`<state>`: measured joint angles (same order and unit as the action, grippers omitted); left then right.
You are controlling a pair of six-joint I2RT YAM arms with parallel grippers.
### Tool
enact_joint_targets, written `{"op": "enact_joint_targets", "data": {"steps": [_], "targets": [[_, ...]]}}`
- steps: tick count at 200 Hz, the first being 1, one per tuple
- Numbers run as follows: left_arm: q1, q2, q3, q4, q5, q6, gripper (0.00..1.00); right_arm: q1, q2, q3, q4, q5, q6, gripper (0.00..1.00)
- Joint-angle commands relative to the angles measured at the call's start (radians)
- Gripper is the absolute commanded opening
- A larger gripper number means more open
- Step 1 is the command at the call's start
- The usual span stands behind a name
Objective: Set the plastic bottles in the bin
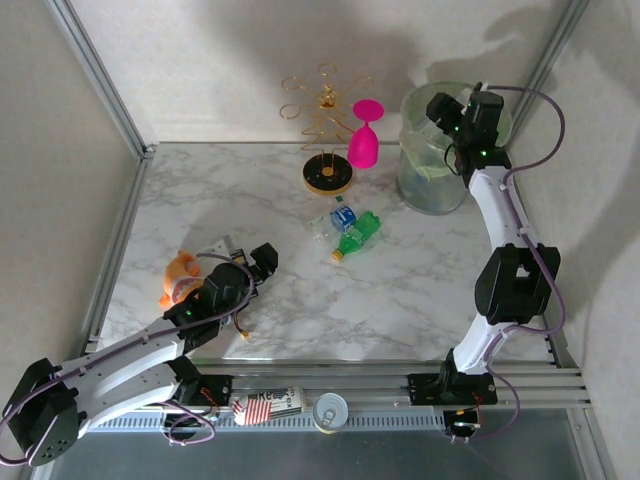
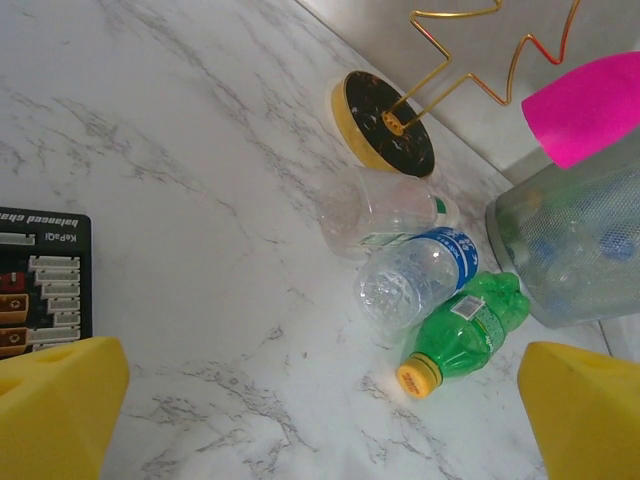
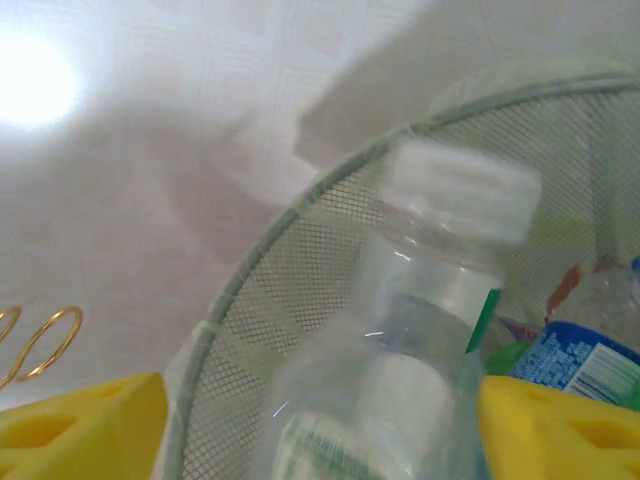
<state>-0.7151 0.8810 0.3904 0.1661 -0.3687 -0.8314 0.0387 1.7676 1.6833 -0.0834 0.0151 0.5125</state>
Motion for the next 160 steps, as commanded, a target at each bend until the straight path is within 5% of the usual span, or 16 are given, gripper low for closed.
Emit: {"op": "enact_joint_targets", "data": {"steps": [1,21,72,110,160], "targets": [[0.012,-0.014,-0.016,-0.020,-0.030,-0.020,1.00,-0.007,-0.002,0.065,-0.026,-0.019,-0.028,0.88],[0.015,-0.011,-0.017,-0.016,-0.027,-0.021,1.00,-0.007,-0.019,0.079,-0.043,-0.021,-0.044,0.98],[0.027,-0.003,-0.018,-0.006,-0.024,-0.021,1.00,0.009,-0.148,0.019,-0.036,-0.003,-0.082,0.99],[0.064,0.019,-0.016,0.019,-0.012,-0.014,1.00,0.088,-0.309,-0.148,-0.021,0.017,-0.119,0.99],[0.180,0.110,0.005,0.102,0.156,-0.004,1.00,0.254,-0.521,-0.454,-0.001,0.128,-0.096,0.99]]}}
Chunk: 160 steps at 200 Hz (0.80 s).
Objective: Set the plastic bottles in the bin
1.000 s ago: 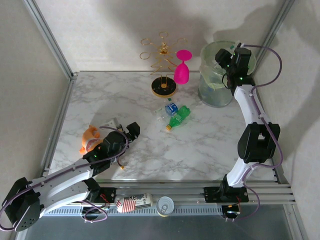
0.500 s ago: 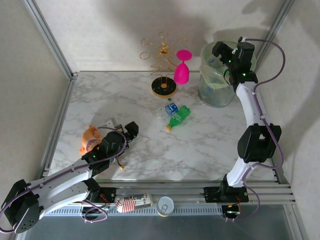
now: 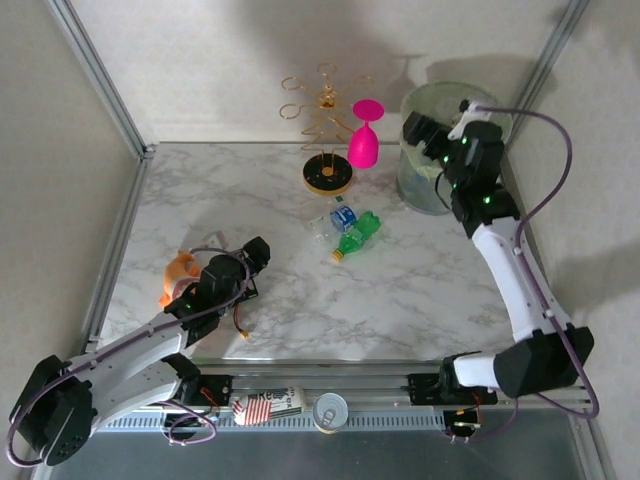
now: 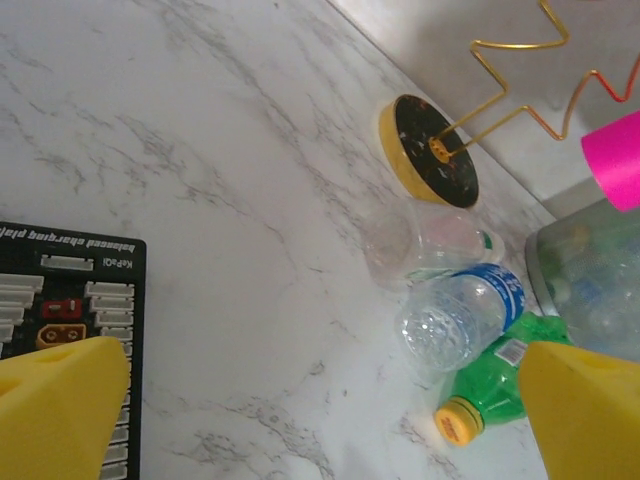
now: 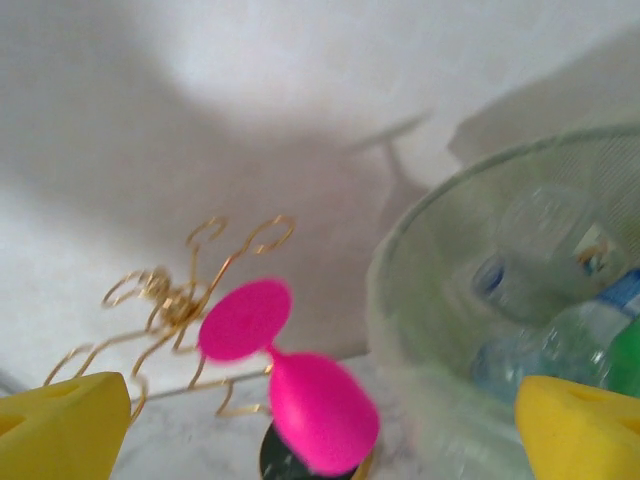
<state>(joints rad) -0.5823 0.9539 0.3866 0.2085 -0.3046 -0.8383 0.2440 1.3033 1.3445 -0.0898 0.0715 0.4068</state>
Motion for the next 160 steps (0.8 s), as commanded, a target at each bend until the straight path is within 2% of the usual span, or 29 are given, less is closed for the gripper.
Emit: {"op": "enact_joint_targets", "data": {"steps": [1,52,93,125,160], "targets": [[0.050,0.040,0.009,0.061,0.094,0.003,1.00,0.051,-0.060,-0.121,0.005,0.071,0.011,0.99],[0.136,0.126,0.050,0.114,0.219,0.015,1.00,0.167,-0.137,-0.387,-0.017,0.018,0.087,0.99],[0.151,0.146,0.049,0.113,0.261,0.015,1.00,0.224,-0.115,-0.535,-0.016,-0.003,0.168,0.99],[0.158,0.130,0.033,0.112,0.280,0.021,1.00,0.228,-0.040,-0.602,0.045,-0.031,0.220,0.98],[0.167,0.091,0.007,0.100,0.279,0.022,1.00,0.239,0.103,-0.560,0.092,-0.092,0.224,0.98]]}}
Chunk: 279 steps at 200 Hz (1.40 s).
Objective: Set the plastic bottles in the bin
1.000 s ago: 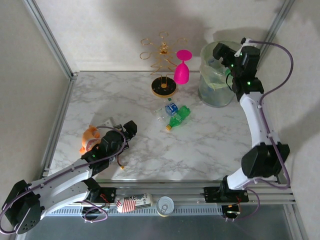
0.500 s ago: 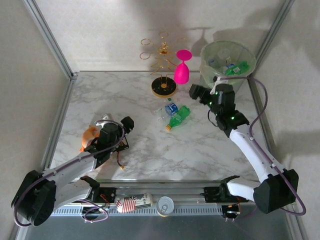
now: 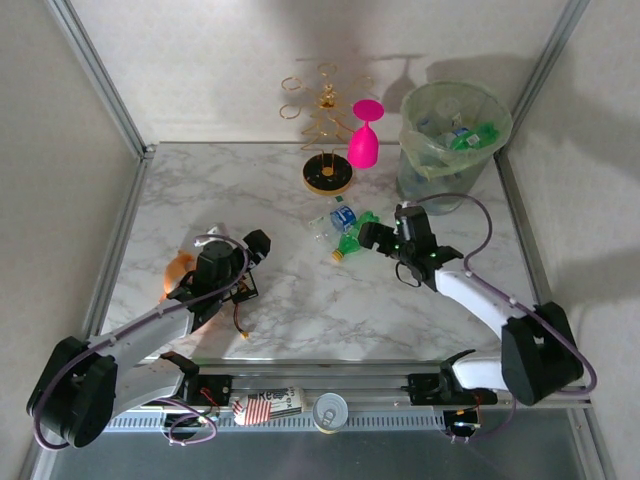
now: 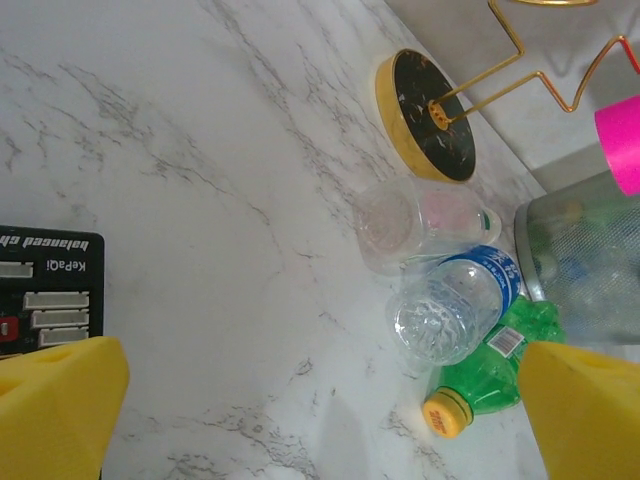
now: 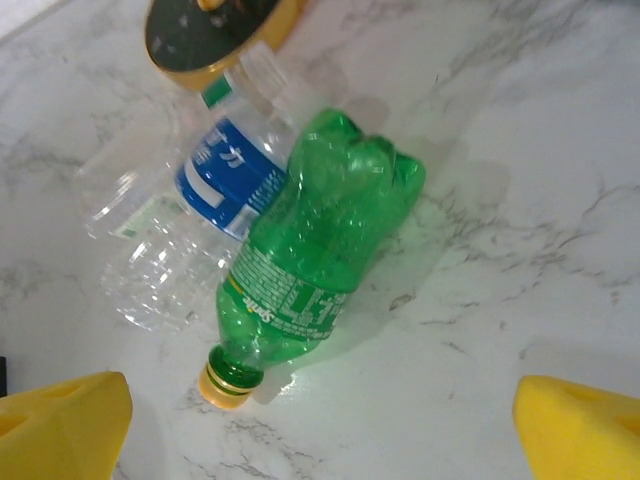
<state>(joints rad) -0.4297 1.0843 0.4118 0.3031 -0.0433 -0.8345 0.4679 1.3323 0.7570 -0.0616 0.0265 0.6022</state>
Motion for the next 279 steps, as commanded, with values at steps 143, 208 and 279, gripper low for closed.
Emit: {"op": "enact_joint_targets", "data": {"steps": [143,208,279], "targets": [[0.039,-0.193,-0.093,-0.078,-0.018,0.007,1.00,0.029,0.425,0.172,0.141,-0.028,0.027,0.99],[0.042,-0.178,-0.095,-0.061,-0.013,-0.008,1.00,0.022,0.397,0.118,0.115,0.005,0.013,0.95],[0.042,-0.144,-0.088,-0.033,0.005,-0.021,1.00,-0.015,0.364,0.059,0.119,0.001,0.010,0.87]]}}
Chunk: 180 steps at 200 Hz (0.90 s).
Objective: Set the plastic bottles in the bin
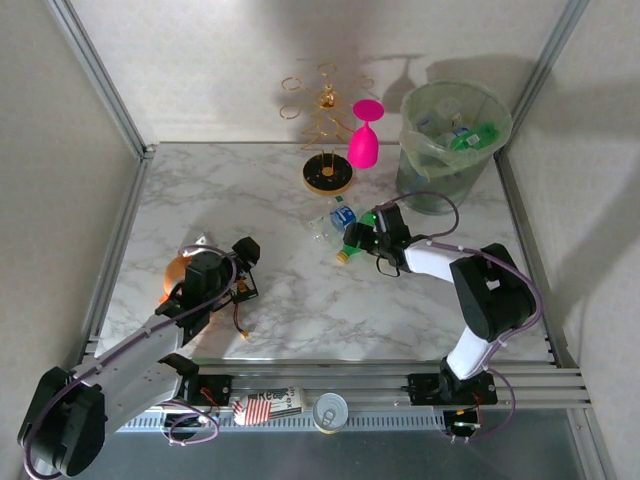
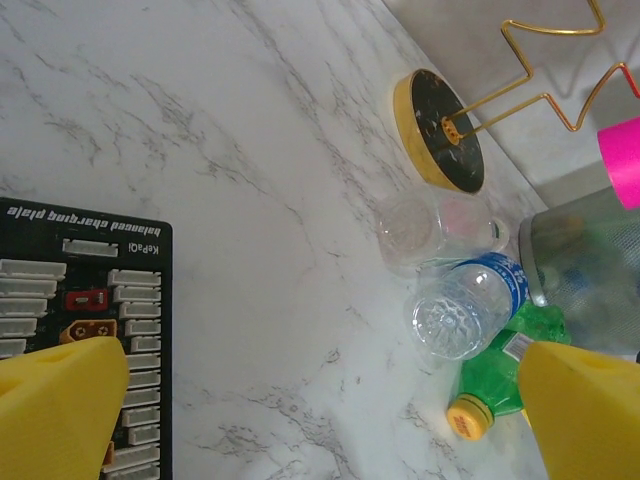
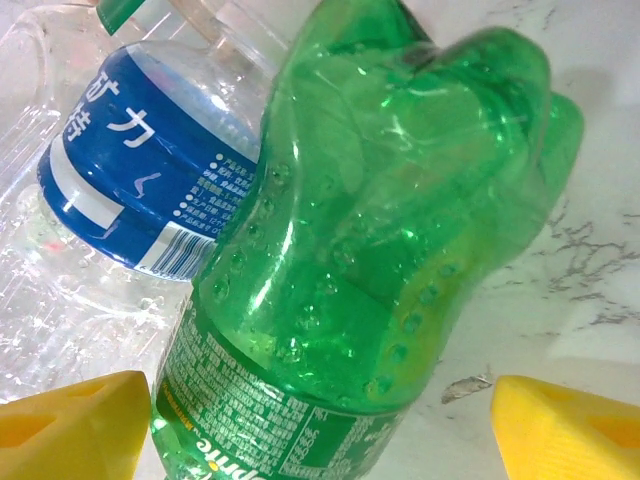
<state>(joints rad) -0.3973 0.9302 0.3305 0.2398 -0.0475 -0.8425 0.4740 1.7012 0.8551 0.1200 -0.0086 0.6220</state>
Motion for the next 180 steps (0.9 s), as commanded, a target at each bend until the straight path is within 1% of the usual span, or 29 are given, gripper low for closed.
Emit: {"op": "enact_joint_targets", "data": {"steps": [1,35,104,125,138,147,175,180], "targets": [[0.009,0.010,-0.006,0.030,0.009,-0.014,0.99,-0.021,-0.005,-0.039,-0.062,0.037,-0.010,0.87],[0.009,0.015,0.002,0.029,0.011,-0.009,1.00,-0.048,0.017,-0.014,-0.051,0.015,-0.013,0.90],[0.009,0.006,0.009,0.009,0.005,-0.007,1.00,-0.051,0.155,0.155,-0.081,0.009,-0.033,0.90],[0.009,0.004,0.012,0.006,0.005,-0.006,1.00,-0.050,0.173,0.174,-0.073,-0.001,-0.025,0.90],[0.011,0.005,0.010,0.003,0.001,-0.006,0.99,-0.050,0.175,0.175,-0.068,-0.005,-0.024,0.89],[0.011,0.006,0.010,0.003,-0.001,-0.006,1.00,-0.051,0.176,0.172,-0.069,-0.006,-0.024,0.86],[0.011,0.019,0.011,0.011,-0.001,-0.006,1.00,-0.049,0.164,0.153,-0.069,-0.007,-0.031,0.77],[0.011,0.022,0.011,0.015,0.000,-0.007,1.00,-0.050,0.159,0.149,-0.071,-0.007,-0.033,0.74]]}}
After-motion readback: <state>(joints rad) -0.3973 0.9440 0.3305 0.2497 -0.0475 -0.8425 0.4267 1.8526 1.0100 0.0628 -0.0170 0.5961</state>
